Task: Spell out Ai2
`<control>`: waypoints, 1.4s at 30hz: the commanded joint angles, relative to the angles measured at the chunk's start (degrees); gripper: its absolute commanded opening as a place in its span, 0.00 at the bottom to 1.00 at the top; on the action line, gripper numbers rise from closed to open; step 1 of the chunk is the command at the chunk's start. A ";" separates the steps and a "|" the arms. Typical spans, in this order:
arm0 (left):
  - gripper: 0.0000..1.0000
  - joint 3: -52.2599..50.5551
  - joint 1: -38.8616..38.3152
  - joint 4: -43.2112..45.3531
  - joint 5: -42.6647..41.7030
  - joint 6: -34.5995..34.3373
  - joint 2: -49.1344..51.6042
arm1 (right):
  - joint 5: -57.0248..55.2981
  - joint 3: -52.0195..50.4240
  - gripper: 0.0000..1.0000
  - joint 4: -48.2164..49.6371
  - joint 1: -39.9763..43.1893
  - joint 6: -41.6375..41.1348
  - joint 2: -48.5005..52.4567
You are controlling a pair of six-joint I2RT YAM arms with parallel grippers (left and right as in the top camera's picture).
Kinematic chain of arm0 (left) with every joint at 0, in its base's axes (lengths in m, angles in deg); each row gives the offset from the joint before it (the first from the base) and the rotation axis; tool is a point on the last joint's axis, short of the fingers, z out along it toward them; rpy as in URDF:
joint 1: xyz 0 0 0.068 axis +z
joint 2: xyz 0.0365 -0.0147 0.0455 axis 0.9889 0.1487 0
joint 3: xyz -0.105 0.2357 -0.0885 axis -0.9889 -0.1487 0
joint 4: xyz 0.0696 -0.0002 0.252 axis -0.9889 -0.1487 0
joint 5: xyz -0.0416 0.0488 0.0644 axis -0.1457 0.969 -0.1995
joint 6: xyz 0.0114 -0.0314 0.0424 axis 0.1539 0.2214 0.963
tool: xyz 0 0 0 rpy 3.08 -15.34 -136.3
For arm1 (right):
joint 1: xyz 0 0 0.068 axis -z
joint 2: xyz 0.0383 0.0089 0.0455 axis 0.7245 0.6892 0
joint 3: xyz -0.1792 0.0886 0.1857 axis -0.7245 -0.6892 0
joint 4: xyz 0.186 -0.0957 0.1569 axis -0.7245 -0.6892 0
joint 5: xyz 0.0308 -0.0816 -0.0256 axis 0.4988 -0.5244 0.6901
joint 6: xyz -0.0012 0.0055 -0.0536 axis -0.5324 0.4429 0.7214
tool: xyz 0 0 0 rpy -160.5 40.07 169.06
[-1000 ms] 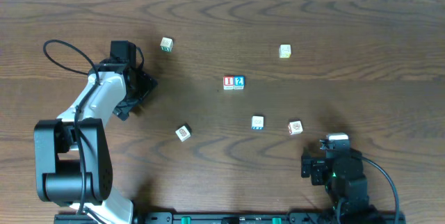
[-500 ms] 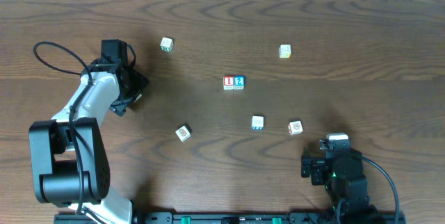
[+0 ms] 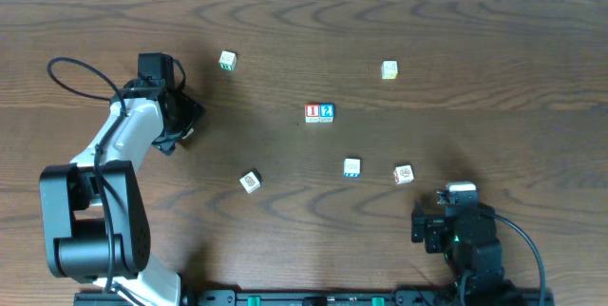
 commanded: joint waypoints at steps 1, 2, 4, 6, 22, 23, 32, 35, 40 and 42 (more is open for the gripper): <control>0.75 1.14 0.20 0.13 -0.35 0.22 1.20 | -0.17 -0.09 0.99 -0.07 0.37 0.68 -0.28; 0.75 1.14 0.20 0.11 -0.39 0.22 1.20 | -0.17 -0.09 0.99 -0.07 0.37 0.68 -0.28; 0.71 1.14 0.20 0.11 -0.42 0.22 1.20 | -0.17 -0.09 0.99 -0.07 0.37 0.68 -0.28; 0.68 1.14 0.20 0.02 -0.55 0.24 1.20 | -0.17 -0.09 0.99 -0.07 0.37 0.68 -0.28; 0.52 1.14 0.20 -0.81 -0.57 0.24 1.20 | -0.17 -0.09 0.99 -0.07 0.37 0.68 -0.28; 0.51 1.14 0.20 -0.83 -0.57 0.24 1.20 | -0.17 -0.09 0.99 -0.07 0.37 0.68 -0.28; 0.53 1.14 0.20 -2.05 -0.28 0.24 1.20 | -0.17 -0.09 0.99 -0.07 0.37 0.68 -0.28; 0.54 1.14 0.24 -1.97 0.04 0.24 1.20 | -0.17 -0.09 0.99 -0.07 0.37 0.68 -0.28; 0.54 1.14 0.24 -2.01 0.96 0.22 1.49 | -0.17 -0.09 0.99 -0.07 0.37 0.68 -0.28; 0.54 1.14 0.26 -1.79 0.98 0.24 1.51 | -0.17 -0.09 0.99 -0.07 0.37 0.68 -0.28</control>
